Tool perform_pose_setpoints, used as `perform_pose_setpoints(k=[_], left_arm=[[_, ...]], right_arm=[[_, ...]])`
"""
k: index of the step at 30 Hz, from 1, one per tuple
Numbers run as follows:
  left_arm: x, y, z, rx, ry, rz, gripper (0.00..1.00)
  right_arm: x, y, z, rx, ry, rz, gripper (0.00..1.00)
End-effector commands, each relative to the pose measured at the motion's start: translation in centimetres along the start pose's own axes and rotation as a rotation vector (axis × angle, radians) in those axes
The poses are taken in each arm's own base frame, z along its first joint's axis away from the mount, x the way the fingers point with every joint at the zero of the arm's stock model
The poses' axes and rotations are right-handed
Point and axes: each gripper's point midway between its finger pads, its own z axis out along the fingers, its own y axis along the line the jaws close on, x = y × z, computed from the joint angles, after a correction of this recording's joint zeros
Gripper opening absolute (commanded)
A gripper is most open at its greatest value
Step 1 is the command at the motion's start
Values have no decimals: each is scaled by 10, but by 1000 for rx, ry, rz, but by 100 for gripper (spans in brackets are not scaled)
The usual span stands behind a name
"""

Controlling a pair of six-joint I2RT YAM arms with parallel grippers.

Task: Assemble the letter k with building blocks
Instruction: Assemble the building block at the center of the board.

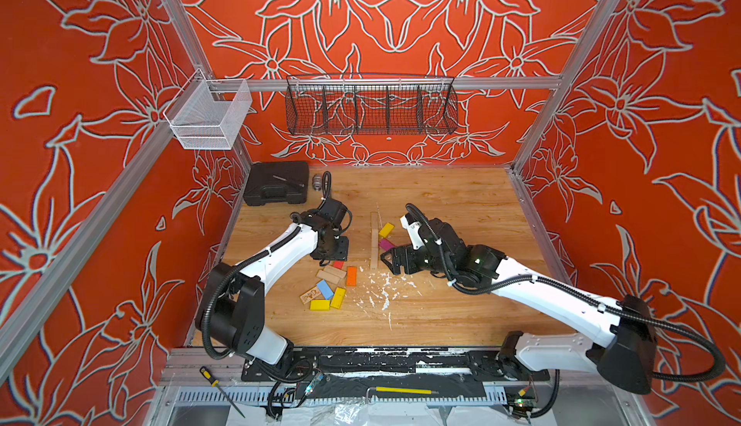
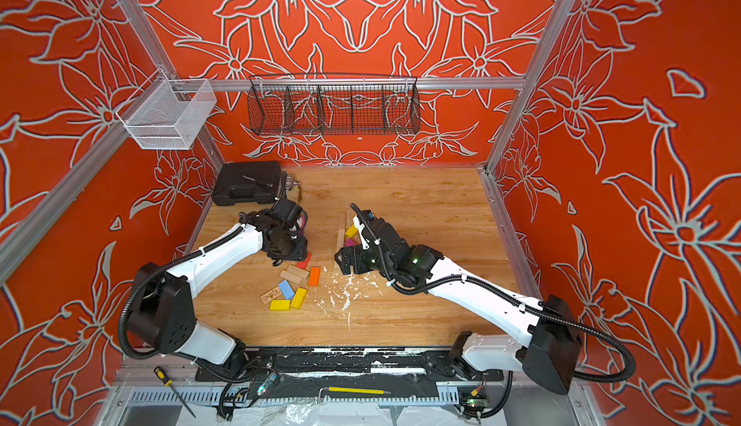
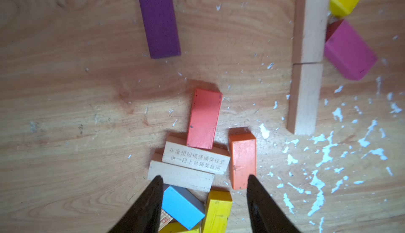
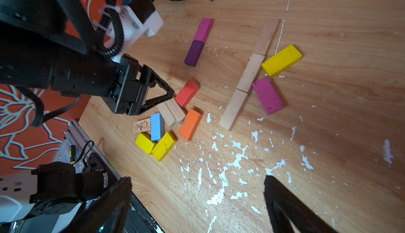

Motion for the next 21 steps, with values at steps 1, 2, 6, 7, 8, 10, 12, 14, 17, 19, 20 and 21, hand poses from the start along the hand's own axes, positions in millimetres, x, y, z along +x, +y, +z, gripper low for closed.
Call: perform_pose_setpoints(k=[1,2,6,7,8,10,12,14,17,19,20,21], left_arm=[[3,-3,15,4,48,20,59],[2,-2,19,-1,57,21,59],[-2,-3,32,-15,74,22,58],[-2,-2,35,-24,78,23,57],[-4,-1,38,-35,82,24,57],[-5,1,41,-56,89,28,55],[-6,2,45,-69,98,33,54],[-7,3,49,-77,102,32,53],[-8,4,53,-88,102,28,49],[-10,5,55,-98,103,25,47],[-11,6,55,-107,103,20,46],[-12,7,56,-118,105,14,45]], right_arm=[[-1,3,-6,-18,-16,22,96],[-1,2,-6,-16,-19,25,96],[0,-1,-8,-8,-29,28,96],[0,-2,-8,-4,-32,29,96],[1,-3,-8,-2,-32,30,96],[1,-3,-8,-2,-33,30,96],[1,-3,-8,-2,-32,30,96],[1,-3,-8,2,-33,28,97],[1,-4,-8,7,-32,26,96],[1,-5,-9,9,-32,27,96],[0,-4,-9,6,-35,27,96],[0,-4,-9,6,-35,27,96]])
